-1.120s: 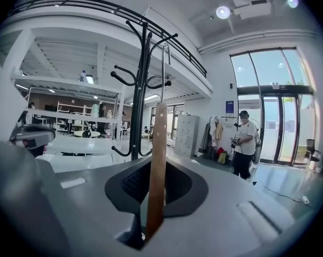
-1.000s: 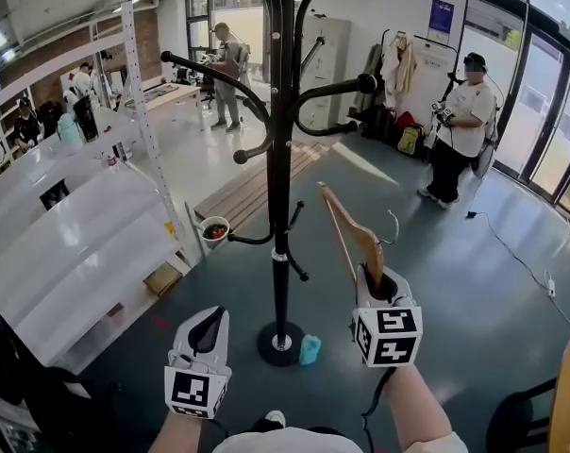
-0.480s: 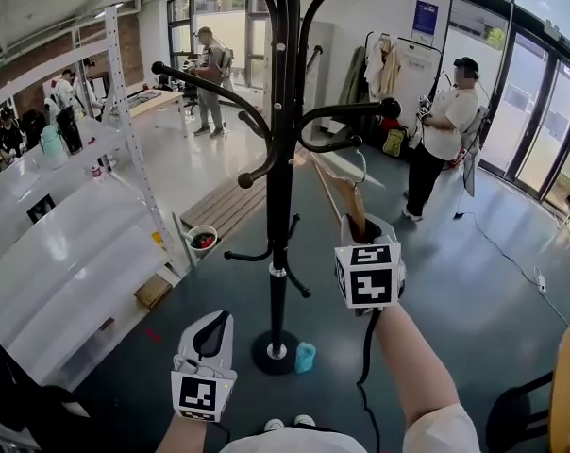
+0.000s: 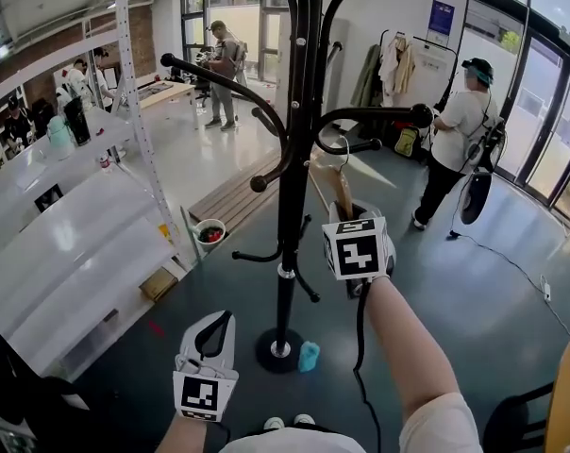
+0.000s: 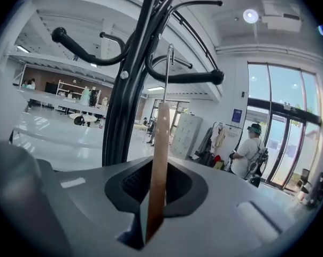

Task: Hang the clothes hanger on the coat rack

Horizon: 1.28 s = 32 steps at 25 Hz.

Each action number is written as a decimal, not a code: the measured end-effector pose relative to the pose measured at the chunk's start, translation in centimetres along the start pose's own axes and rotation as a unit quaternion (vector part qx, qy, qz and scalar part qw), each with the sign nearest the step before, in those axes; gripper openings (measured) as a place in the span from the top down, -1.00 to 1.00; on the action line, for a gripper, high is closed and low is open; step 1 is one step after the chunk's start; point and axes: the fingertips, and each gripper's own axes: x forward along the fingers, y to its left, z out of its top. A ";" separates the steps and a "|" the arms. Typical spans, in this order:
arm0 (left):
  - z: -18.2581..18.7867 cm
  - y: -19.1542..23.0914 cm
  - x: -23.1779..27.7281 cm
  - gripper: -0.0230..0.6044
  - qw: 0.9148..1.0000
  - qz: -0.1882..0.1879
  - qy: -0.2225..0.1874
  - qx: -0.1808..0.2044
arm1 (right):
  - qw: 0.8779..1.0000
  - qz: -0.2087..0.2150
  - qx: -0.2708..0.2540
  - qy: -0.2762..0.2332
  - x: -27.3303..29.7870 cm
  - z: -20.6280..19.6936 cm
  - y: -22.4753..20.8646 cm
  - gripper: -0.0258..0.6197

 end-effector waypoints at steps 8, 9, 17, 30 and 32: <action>-1.3 0.4 0.3 0.93 1.000 0.018 0.021 -0.006 | 0.999 0.020 0.016 0.025 2.6 -1.9 0.6 0.73; -1.4 0.3 0.4 0.93 0.999 0.021 0.024 -0.008 | 1.000 0.018 0.013 0.022 2.6 -1.9 0.5 0.73; -1.1 -0.2 1.5 0.93 0.999 0.021 0.025 -0.009 | 0.999 0.020 0.020 -0.042 1.6 -0.4 0.4 0.40; -0.1 -1.6 2.7 0.93 1.000 0.007 0.008 -0.007 | 0.989 0.039 0.029 -0.139 -5.0 1.2 0.1 -0.19; 0.7 -1.7 2.6 0.93 1.000 0.006 0.000 -0.004 | 0.986 0.025 0.041 -0.160 -7.1 1.4 -0.3 0.01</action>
